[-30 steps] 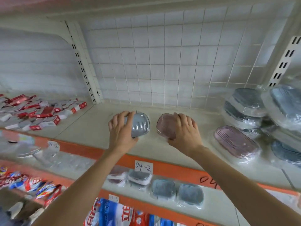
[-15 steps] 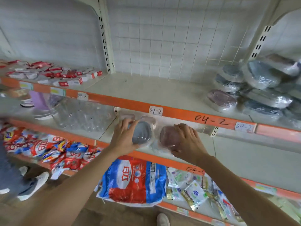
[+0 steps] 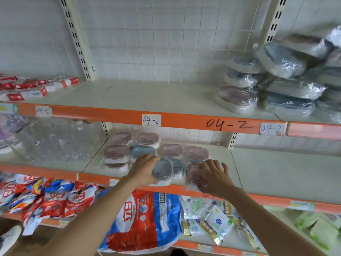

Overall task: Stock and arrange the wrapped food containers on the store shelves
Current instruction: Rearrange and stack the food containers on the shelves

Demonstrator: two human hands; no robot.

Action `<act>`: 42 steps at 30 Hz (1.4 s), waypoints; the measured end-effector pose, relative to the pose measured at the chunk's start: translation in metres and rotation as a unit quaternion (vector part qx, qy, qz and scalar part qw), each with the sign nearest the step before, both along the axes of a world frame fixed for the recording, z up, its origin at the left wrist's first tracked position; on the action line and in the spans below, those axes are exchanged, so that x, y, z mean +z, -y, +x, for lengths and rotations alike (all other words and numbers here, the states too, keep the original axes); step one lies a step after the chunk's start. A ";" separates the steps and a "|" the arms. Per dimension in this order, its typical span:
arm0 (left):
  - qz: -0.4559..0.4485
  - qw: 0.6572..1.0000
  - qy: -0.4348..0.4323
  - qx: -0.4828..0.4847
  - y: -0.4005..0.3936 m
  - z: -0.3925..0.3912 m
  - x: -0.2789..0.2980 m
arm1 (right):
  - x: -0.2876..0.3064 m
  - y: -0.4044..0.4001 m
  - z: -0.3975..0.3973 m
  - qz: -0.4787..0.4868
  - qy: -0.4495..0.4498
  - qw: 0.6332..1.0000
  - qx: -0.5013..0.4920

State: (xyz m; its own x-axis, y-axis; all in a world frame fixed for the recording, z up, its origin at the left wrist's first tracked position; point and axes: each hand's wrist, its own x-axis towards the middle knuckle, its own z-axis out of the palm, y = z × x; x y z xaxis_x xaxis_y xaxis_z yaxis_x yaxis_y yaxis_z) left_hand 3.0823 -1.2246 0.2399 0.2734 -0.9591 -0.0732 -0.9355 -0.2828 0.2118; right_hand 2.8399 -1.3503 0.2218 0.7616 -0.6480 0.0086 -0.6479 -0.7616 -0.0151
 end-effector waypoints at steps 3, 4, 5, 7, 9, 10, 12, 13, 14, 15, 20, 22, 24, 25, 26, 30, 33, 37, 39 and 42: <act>-0.056 0.998 0.006 0.000 0.055 0.008 -0.039 | -0.028 0.043 0.019 -0.031 0.041 0.998 -0.041; -0.074 0.997 0.006 -0.002 0.077 0.013 -0.049 | -0.035 0.060 0.026 -0.030 0.046 0.997 -0.050; -0.091 0.996 0.008 0.000 0.091 0.015 -0.055 | -0.038 0.072 0.032 -0.032 0.051 0.996 -0.059; -0.126 0.991 0.032 0.000 0.139 0.025 -0.081 | -0.063 0.110 0.049 -0.050 0.070 0.993 -0.076; -0.118 0.991 0.067 -0.002 0.165 0.030 -0.087 | -0.067 0.126 0.061 -0.049 0.074 0.993 -0.079; -0.113 0.990 0.084 -0.004 0.181 0.032 -0.097 | -0.076 0.137 0.068 -0.054 0.079 0.993 -0.076; -0.082 0.993 0.082 0.000 0.208 0.039 -0.116 | -0.095 0.159 0.086 -0.045 0.069 0.994 -0.069; -0.073 0.995 0.071 0.006 0.217 0.042 -0.123 | -0.103 0.166 0.093 -0.044 0.064 0.995 -0.066; -0.072 0.995 0.070 0.010 0.222 0.046 -0.130 | -0.111 0.171 0.097 -0.050 0.064 0.995 -0.066; -0.073 0.994 0.079 0.010 0.223 0.048 -0.136 | -0.119 0.173 0.100 -0.058 0.074 0.993 -0.072; -0.044 0.988 0.145 0.009 0.212 0.045 -0.142 | -0.131 0.166 0.101 -0.071 0.072 0.991 -0.091; -0.019 0.991 0.129 0.007 0.206 0.040 -0.136 | -0.117 0.167 0.099 -0.002 0.045 0.996 -0.080; 0.018 0.996 0.091 -0.009 0.193 0.035 -0.125 | -0.100 0.162 0.095 0.058 -0.001 0.996 -0.068; 0.021 0.996 0.080 -0.020 0.183 0.032 -0.119 | -0.092 0.155 0.092 0.063 -0.016 0.996 -0.064; 0.013 0.997 0.069 -0.031 0.171 0.029 -0.112 | -0.085 0.145 0.089 0.060 -0.020 0.996 -0.061; 0.026 0.995 -0.019 -0.091 0.112 0.009 -0.076 | -0.058 0.086 0.070 0.066 -0.031 0.997 -0.019; 0.068 0.990 -0.052 -0.113 0.069 -0.005 -0.034 | -0.019 0.043 0.053 0.078 -0.020 0.997 -0.003; 0.063 0.987 -0.040 -0.145 0.026 -0.029 0.035 | 0.052 -0.004 0.024 0.089 0.004 0.996 0.028; 0.046 0.984 -0.018 -0.170 0.011 -0.041 0.065 | 0.090 -0.022 0.008 0.066 0.027 0.997 0.040; -0.034 0.984 -0.006 -0.172 0.005 -0.055 0.108 | 0.144 -0.036 -0.009 0.028 0.090 0.995 0.037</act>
